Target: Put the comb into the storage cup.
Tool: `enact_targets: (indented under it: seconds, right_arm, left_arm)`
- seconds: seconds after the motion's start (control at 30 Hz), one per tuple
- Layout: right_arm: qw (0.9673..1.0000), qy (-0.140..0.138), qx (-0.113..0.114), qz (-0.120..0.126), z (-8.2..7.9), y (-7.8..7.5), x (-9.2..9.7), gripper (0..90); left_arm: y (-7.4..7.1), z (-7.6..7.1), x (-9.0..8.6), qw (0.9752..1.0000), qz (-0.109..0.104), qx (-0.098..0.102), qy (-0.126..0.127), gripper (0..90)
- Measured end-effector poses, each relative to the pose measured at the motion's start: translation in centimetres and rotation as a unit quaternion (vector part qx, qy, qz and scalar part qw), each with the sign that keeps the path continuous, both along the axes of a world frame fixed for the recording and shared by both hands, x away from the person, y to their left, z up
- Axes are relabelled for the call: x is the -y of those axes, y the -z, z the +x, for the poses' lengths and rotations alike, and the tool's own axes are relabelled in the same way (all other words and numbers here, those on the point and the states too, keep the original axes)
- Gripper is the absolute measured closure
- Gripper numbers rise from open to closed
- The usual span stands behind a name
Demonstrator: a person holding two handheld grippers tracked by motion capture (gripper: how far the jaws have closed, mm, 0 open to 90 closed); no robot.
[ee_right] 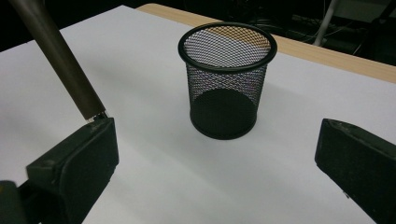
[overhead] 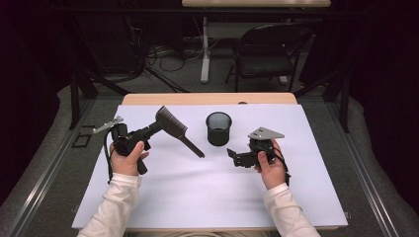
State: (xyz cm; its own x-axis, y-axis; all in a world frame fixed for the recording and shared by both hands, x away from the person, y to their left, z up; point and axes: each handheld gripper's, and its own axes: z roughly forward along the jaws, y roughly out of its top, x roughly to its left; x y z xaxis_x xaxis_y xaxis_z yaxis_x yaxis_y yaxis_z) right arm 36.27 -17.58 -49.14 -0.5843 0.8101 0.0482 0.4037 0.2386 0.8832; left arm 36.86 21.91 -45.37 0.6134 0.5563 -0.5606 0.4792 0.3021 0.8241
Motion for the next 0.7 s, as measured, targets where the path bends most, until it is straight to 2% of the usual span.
enact_targets:
  seconds: [0.1,0.17,0.3,0.57,0.7]
  right_arm:
    - [1.0000,0.008,0.000,-0.004,0.0,0.0,0.1,0.0]
    - [0.9999,0.010,-0.002,-0.001,0.0,0.0,0.2,0.0]
    - [0.9999,0.013,-0.001,-0.001,0.0,-0.1,0.4,0.0]
    - [0.9997,0.021,-0.007,0.004,0.2,0.0,0.7,0.0]
    - [0.9996,0.024,-0.009,0.008,0.3,0.0,1.0,0.0]
  left_arm:
    - [0.0,0.0,0.2,0.9999,0.008,0.006,-0.003,84.5]
    - [-0.1,0.0,0.3,0.9999,0.005,0.008,-0.003,84.5]
    - [-0.4,-0.1,0.5,0.9998,0.012,0.016,-0.006,84.5]
    - [-1.3,0.0,1.0,0.9993,0.009,0.033,-0.015,84.5]
    - [-1.7,0.3,1.4,0.9990,0.020,0.036,-0.015,84.5]
